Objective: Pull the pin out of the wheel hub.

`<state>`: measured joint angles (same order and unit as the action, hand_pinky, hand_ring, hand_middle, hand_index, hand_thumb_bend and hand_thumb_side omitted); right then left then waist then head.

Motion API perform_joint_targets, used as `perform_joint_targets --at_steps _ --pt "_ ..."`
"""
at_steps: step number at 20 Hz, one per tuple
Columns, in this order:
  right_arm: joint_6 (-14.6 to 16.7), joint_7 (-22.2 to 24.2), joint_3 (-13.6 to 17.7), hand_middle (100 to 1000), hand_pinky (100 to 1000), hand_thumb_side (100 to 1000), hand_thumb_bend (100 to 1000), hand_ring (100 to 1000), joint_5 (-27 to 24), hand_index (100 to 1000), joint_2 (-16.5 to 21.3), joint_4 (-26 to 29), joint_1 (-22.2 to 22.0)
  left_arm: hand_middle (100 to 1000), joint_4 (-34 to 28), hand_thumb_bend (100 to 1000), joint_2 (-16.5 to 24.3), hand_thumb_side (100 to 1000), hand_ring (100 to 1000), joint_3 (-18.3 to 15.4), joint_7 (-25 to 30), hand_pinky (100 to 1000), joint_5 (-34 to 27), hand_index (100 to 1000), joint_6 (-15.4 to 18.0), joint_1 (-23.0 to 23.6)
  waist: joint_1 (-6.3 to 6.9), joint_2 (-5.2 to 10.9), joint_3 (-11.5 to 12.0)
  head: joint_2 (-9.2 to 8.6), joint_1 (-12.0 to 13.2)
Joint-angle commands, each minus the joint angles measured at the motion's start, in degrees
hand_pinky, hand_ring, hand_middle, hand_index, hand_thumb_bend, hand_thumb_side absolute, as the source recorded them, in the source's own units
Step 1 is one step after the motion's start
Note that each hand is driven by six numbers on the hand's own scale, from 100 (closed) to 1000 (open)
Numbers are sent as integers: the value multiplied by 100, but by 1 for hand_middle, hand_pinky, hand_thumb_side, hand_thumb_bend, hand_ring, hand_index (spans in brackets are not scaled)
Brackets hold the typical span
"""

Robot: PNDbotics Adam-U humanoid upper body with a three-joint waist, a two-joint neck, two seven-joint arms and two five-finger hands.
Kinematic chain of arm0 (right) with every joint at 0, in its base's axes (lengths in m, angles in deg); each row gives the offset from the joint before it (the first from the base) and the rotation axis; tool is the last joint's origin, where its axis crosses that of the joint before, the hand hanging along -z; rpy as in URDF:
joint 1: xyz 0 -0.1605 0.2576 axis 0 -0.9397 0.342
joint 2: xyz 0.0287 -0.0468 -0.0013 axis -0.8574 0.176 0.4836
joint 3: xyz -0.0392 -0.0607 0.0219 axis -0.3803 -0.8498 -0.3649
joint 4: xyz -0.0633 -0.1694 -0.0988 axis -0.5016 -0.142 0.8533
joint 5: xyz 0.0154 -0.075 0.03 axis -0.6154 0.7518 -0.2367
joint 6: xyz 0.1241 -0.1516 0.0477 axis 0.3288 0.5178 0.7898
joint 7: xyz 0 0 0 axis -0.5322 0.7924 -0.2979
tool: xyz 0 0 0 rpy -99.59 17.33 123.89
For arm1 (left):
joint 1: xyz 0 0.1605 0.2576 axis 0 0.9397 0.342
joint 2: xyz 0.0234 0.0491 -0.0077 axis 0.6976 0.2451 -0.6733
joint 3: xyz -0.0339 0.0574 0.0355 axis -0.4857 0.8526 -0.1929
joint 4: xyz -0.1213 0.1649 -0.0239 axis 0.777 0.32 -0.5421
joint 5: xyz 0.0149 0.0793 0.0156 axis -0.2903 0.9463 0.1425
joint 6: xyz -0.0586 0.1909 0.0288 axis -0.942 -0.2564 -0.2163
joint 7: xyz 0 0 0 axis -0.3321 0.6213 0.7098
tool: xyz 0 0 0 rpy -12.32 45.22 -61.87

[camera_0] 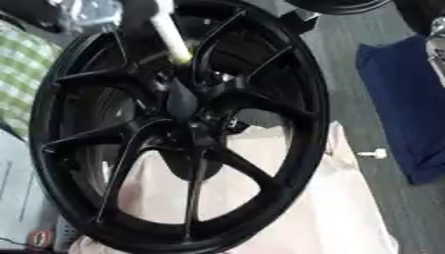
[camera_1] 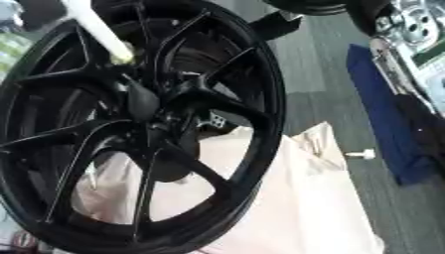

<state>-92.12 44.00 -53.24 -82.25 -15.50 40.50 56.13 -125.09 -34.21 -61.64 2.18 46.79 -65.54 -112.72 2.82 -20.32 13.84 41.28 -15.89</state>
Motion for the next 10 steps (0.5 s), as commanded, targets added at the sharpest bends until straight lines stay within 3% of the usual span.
perform_joint_targets --at_steps 1,10 --pt "24 -87 144 574 933 751 100 690 -22 705 272 77 -20 179 -32 100 621 100 420 -559 -296 614 -156 331 -76 112 -25 197 61 28 -132" --pt "155 -427 476 574 929 741 100 691 12 705 380 155 -370 211 852 100 1977 100 432 -1897 -1129 611 -177 372 -226 1376 -228 225 448 -17 -438"
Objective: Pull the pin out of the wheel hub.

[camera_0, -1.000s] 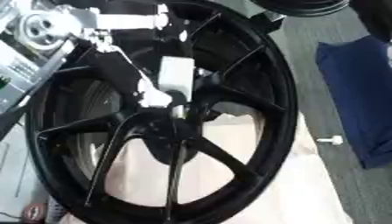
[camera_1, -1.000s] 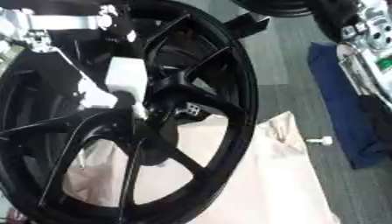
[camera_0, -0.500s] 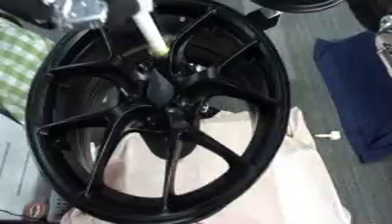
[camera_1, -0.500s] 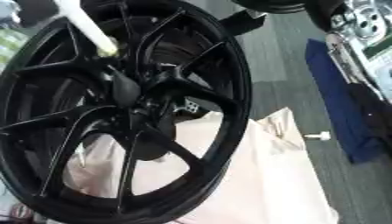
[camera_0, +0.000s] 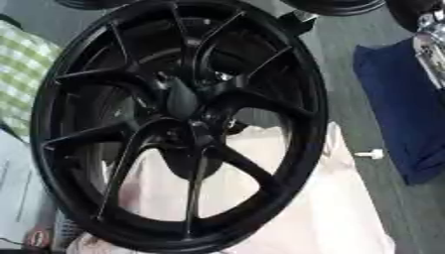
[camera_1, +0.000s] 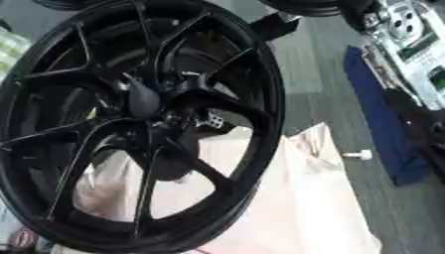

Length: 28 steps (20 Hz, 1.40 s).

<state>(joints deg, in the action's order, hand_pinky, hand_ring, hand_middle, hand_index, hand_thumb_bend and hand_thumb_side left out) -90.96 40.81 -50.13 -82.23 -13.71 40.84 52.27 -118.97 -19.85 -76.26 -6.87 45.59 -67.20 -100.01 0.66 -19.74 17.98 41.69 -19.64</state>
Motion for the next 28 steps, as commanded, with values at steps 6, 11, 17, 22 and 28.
perform_joint_targets --at_steps 6,11,17,22,28 --pt "116 -306 330 575 928 735 100 692 -31 705 171 206 -11 256 1169 100 1199 110 455 -1376 -803 627 -411 427 -328 1046 -186 122 120 -183 -34" --pt "148 -395 394 574 928 740 100 690 -60 704 131 231 0 663 1661 429 944 751 731 -1543 -1226 774 -468 813 -152 1733 -288 72 81 -272 41" --pt "168 -400 379 574 928 724 100 689 -99 704 109 232 46 742 1383 464 734 949 779 -1484 -1737 802 -656 855 344 2563 -315 87 23 -279 143" --pt "171 -362 345 575 927 719 100 689 -129 704 92 232 95 636 936 311 672 881 715 -1770 -2159 761 -933 783 582 3241 -318 126 -65 -204 233" --pt "201 -355 349 575 926 713 100 689 -149 704 89 232 93 594 64 280 349 799 674 -1841 -2704 737 -1471 752 1106 3344 -366 163 -99 -127 289"
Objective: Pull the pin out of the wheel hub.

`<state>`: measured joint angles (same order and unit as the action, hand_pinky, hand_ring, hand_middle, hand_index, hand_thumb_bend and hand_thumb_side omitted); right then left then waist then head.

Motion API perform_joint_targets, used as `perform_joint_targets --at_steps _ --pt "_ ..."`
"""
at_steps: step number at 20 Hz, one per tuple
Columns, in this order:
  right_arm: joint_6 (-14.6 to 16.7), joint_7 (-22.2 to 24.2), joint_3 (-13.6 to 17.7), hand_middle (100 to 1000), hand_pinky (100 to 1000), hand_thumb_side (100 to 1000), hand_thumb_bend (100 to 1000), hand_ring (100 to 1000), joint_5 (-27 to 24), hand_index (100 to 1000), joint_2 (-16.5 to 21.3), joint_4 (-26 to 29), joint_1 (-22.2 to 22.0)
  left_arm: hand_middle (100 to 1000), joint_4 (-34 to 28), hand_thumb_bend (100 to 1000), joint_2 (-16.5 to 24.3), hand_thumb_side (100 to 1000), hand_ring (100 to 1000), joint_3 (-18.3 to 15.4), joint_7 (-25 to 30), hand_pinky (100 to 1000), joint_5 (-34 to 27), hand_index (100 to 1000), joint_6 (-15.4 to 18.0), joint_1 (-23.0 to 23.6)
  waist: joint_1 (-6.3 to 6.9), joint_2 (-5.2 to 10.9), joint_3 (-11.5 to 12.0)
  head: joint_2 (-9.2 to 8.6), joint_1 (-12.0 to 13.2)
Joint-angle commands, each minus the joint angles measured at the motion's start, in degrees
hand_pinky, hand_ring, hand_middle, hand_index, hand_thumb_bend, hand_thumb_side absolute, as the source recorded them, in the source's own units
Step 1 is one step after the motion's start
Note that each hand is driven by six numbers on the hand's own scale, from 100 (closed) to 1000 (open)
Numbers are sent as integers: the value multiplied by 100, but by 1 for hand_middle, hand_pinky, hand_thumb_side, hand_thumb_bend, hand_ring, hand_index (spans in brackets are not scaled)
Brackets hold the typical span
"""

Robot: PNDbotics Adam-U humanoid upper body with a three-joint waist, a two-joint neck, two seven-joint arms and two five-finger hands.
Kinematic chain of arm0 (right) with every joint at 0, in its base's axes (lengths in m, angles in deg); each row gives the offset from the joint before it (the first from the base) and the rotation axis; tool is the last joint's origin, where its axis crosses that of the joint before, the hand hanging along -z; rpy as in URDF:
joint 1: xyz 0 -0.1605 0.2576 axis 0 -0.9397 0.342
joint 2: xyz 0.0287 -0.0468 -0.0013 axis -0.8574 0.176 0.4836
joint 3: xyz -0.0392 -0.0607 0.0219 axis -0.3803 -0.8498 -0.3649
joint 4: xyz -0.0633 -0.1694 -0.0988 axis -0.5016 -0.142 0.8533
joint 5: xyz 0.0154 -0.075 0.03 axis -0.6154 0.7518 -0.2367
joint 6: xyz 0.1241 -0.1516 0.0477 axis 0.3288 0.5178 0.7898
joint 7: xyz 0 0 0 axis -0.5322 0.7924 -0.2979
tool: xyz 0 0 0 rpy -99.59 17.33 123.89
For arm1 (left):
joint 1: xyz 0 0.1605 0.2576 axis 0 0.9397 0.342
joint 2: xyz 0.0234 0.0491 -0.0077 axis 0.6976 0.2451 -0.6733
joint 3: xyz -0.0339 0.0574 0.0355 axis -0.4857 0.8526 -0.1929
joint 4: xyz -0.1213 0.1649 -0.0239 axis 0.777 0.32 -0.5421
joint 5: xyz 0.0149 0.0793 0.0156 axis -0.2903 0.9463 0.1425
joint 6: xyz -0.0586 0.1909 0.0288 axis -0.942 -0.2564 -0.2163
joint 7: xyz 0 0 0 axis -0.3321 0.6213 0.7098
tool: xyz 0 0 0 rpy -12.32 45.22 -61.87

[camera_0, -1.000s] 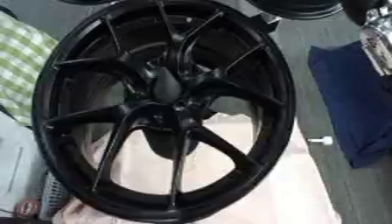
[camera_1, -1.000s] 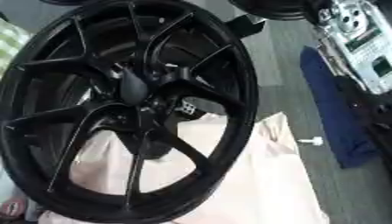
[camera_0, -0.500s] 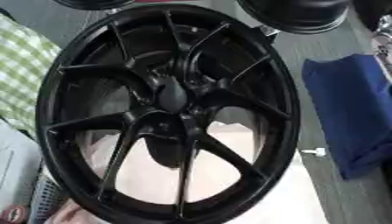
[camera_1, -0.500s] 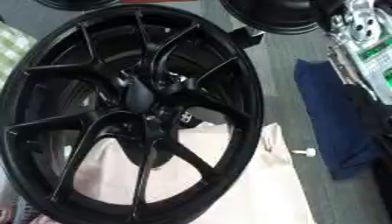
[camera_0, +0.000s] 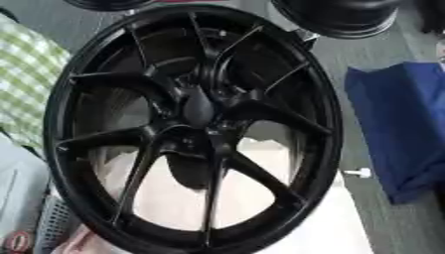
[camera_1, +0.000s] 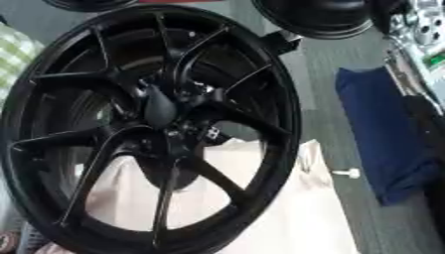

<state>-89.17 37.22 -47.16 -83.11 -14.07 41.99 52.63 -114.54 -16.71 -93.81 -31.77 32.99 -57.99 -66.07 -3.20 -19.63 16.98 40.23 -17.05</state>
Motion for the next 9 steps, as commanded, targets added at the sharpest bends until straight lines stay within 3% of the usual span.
perform_joint_targets --at_steps 1,6,9 --pt "31 3 54 574 926 711 100 689 -64 704 121 118 56 588 -533 283 -54 792 668 -34 -309 732 -305 747 279 -56 12 157 -3 23 38" --pt "111 -16 62 573 923 695 100 687 -105 704 76 118 111 588 -1269 294 -612 769 664 340 -762 730 -758 745 689 -92 -33 187 -67 -2 106" --pt "169 -51 75 572 923 690 100 685 -121 704 43 118 124 591 -1728 303 -1030 760 665 449 -1044 730 -1041 748 772 -115 -63 202 -95 -29 147"
